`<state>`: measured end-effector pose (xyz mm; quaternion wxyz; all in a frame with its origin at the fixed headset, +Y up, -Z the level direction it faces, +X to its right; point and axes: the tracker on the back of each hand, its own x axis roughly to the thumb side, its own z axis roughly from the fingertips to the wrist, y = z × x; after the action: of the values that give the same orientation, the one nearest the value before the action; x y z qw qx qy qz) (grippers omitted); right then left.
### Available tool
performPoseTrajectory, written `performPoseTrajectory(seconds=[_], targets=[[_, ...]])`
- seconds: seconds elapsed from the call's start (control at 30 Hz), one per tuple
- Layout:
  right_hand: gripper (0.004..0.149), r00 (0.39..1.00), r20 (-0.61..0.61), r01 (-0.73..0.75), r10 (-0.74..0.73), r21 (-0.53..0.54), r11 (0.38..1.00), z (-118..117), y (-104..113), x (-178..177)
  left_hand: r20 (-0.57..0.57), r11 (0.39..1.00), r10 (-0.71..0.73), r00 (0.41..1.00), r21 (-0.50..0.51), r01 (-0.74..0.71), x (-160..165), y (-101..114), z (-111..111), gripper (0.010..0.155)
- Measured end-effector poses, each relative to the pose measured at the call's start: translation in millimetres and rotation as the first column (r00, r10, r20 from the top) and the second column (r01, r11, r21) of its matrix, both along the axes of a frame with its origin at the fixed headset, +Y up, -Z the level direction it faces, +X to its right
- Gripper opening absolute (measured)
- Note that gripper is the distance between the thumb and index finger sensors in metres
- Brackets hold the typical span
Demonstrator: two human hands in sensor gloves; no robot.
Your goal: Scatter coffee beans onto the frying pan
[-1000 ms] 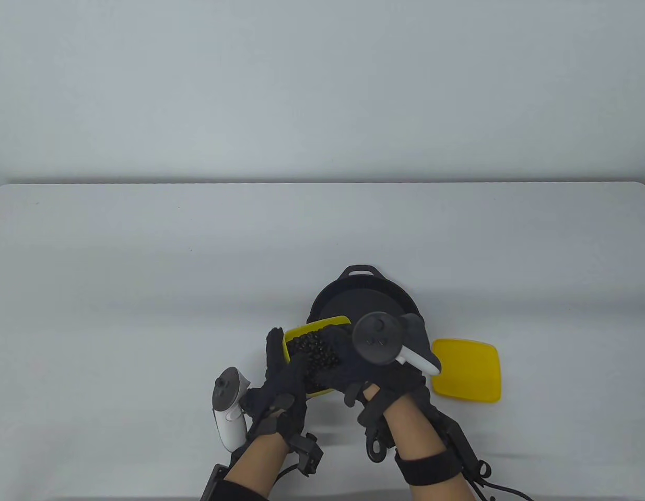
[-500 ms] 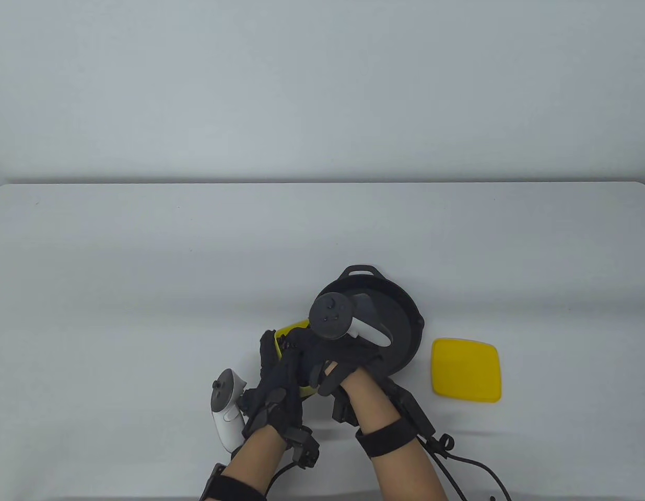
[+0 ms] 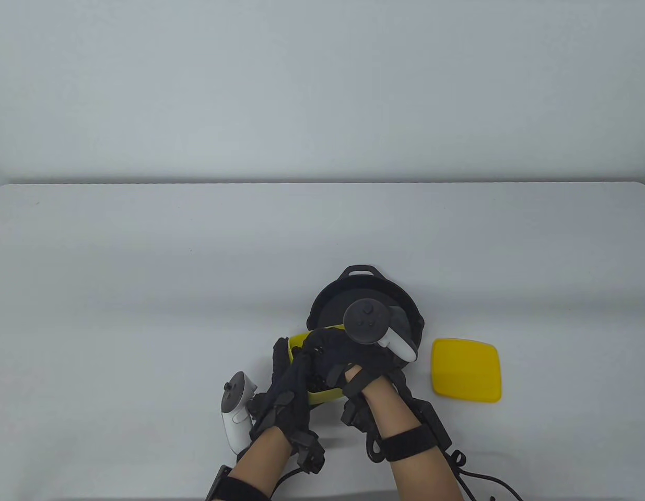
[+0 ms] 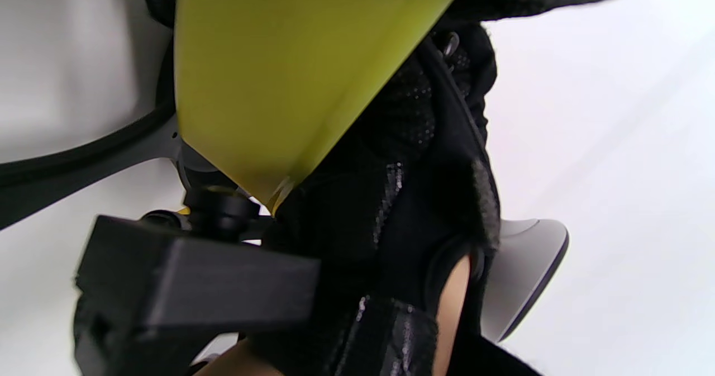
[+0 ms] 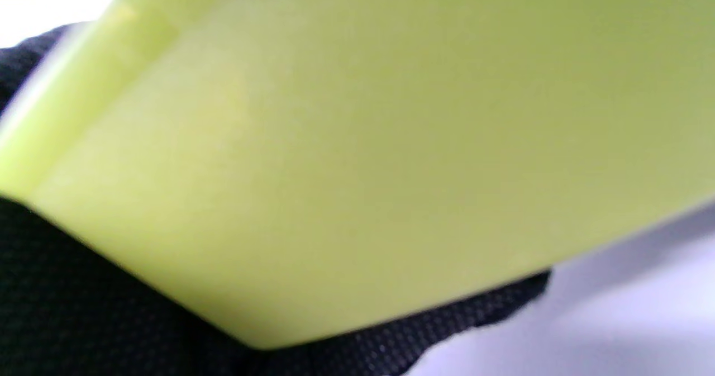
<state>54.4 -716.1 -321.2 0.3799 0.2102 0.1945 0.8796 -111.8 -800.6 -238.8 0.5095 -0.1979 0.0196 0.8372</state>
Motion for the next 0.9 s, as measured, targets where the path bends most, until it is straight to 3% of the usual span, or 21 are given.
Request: performPoseTrajectory(seconds=[0.9], targets=[[0.036, 0.957, 0.131, 0.262, -0.258, -0.014, 0.965, -7.8, 7.6, 36.9, -0.003, 1.0, 0.01, 1.0, -0.029, -0.01, -0.5, -1.5, 0.7, 0.078]])
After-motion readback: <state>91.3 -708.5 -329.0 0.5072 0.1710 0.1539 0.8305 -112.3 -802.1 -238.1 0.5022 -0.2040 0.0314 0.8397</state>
